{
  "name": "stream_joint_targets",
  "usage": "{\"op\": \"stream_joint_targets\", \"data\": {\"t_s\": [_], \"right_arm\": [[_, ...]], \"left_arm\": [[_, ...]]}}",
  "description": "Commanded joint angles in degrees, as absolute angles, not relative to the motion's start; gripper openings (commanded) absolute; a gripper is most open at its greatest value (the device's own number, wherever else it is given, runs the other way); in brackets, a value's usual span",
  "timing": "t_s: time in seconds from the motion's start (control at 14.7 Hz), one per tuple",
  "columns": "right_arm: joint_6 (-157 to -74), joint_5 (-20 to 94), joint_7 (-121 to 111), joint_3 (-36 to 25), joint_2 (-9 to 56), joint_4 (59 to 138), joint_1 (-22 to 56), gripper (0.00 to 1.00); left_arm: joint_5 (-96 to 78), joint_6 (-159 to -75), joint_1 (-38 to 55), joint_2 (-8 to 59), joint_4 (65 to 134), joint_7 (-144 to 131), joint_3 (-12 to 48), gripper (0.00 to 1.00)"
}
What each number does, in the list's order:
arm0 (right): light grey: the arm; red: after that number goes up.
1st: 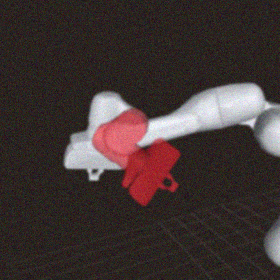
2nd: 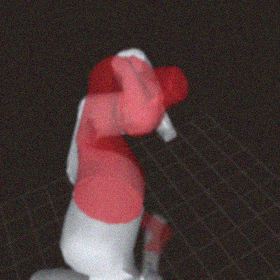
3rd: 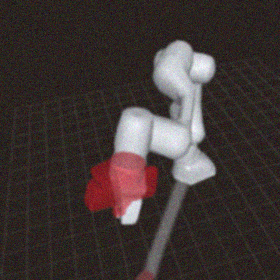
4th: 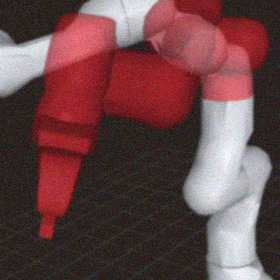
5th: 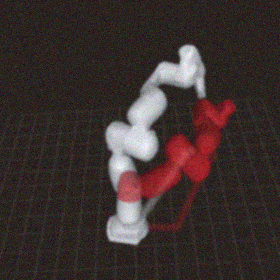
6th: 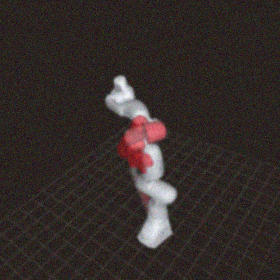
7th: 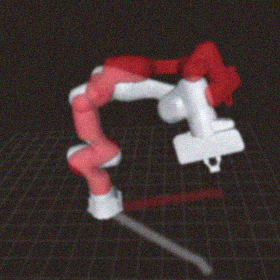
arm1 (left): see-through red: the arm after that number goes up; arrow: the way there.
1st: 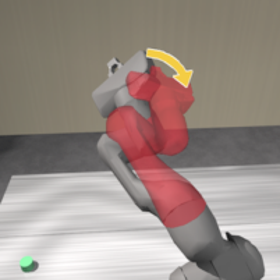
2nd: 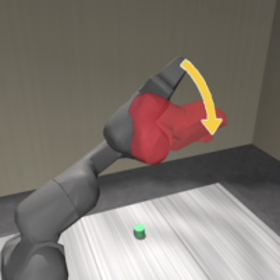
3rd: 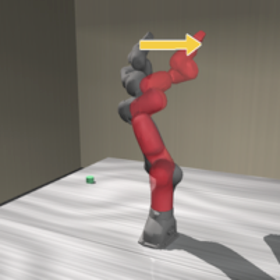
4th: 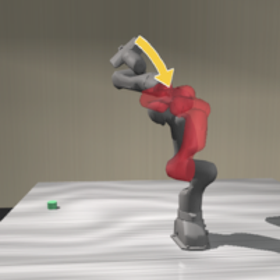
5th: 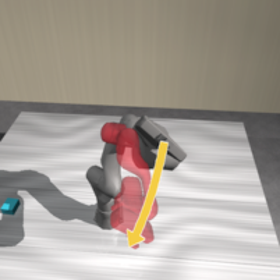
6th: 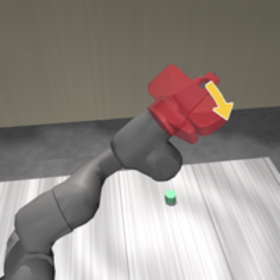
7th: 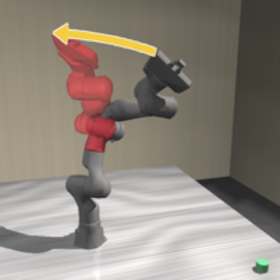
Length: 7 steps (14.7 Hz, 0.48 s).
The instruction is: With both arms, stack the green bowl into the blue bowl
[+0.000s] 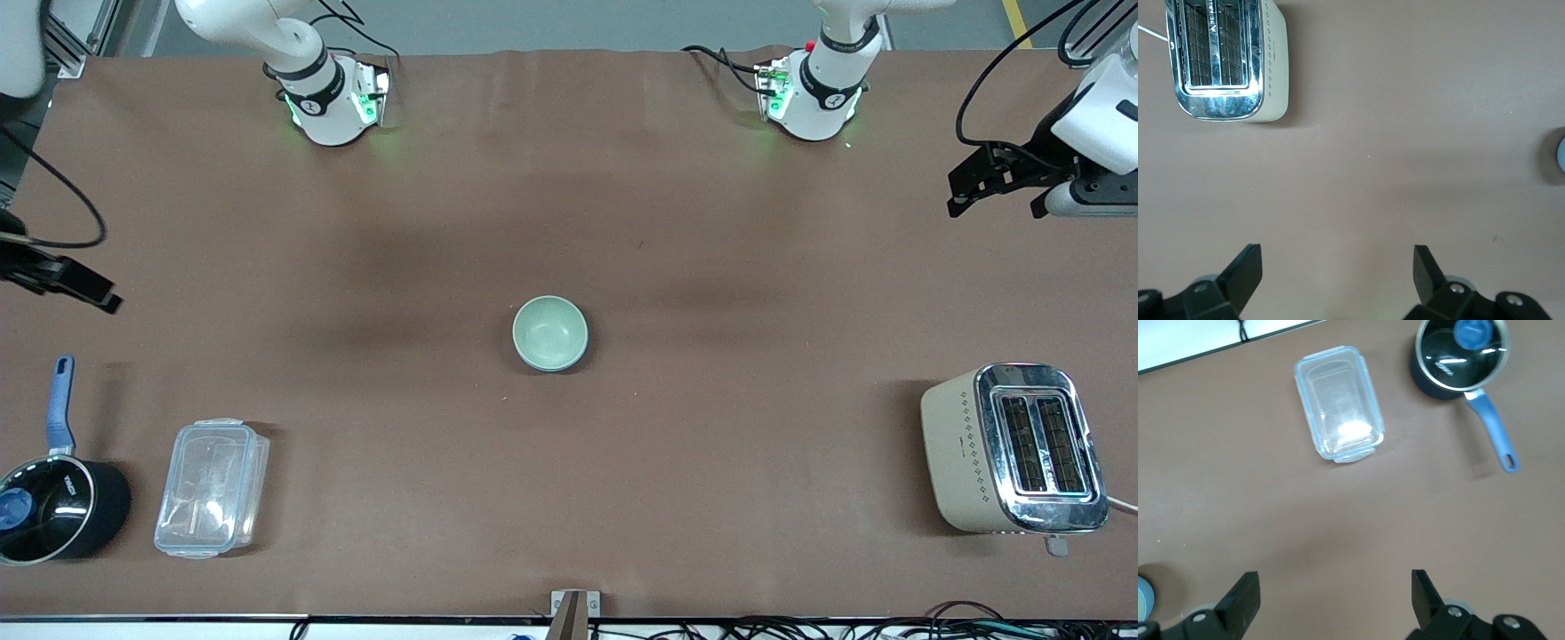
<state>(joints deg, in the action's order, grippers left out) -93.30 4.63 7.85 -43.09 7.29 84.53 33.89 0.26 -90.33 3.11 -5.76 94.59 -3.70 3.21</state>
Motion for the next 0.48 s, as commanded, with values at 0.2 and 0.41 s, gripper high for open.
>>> {"op": "stream_joint_targets", "data": {"t_s": [0.2,0.41], "right_arm": [[-82.80,3.00,5.55,-19.46,5.81,78.05,10.05,1.00],[-82.53,-0.88,6.15,-7.60,2.99,78.84,1.61,1.00]], "left_arm": [[-0.79,-90.09,3.25,-5.45,93.52,-2.99,2.99,1.00],[-0.62,-90.09,3.34,-5.27,93.17,-3.08,2.99,1.00]]}}
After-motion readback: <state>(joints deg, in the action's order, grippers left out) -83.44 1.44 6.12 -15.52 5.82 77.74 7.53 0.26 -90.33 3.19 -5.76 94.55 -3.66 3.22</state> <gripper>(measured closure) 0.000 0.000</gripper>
